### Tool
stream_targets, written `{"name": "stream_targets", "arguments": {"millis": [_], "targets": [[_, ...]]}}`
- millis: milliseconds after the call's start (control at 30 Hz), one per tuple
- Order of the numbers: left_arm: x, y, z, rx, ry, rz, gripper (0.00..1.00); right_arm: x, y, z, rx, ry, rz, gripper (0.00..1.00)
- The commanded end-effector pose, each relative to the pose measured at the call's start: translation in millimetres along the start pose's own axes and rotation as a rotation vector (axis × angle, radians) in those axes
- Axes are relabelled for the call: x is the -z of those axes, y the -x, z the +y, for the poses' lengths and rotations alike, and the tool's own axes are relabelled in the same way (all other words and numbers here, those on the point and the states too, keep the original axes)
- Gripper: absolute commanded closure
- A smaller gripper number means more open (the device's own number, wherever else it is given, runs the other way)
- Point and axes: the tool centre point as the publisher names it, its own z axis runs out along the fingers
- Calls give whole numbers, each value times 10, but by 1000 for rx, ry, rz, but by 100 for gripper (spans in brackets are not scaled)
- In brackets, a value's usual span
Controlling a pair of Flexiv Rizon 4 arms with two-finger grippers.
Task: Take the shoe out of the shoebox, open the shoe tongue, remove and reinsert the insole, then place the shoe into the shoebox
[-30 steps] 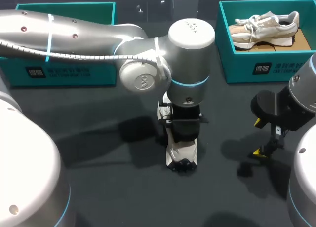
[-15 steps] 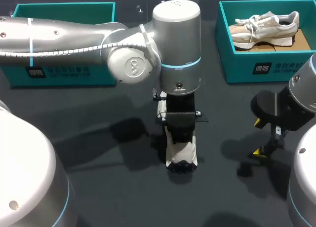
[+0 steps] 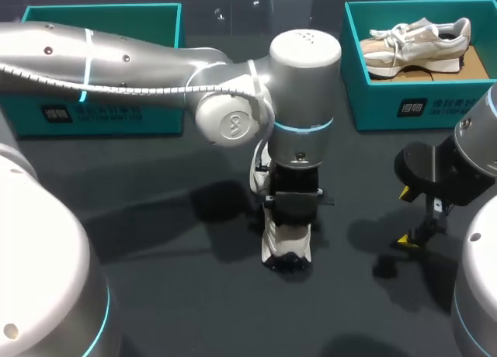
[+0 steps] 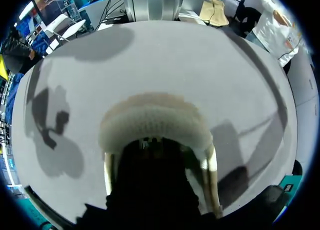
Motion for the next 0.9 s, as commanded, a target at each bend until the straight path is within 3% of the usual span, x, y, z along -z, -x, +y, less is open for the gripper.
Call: {"name": "stream_targets", "arguments": {"millis": [33, 167, 267, 467, 633, 767, 900], "targets": [[-257, -94, 214, 39, 138, 18, 100, -3, -21, -12, 1, 1, -4, 0], [-141, -139, 369, 72, 204, 22, 100, -3, -21, -12, 1, 1, -4, 0], [7, -135, 358, 72, 214, -11, 100, -3, -21, -12, 1, 1, -4, 0], [347, -78, 134, 27, 153, -106, 100, -3, -21, -12, 1, 1, -4, 0], [558, -5, -50, -12, 45, -162, 100, -3, -21, -12, 1, 1, -4, 0], [494, 83, -129, -26, -42, -137, 100, -3, -21, -12, 1, 1, -4, 0], [173, 196, -198, -22, -102, -76, 100, -3, -21, -12, 1, 1, -4, 0]]}}
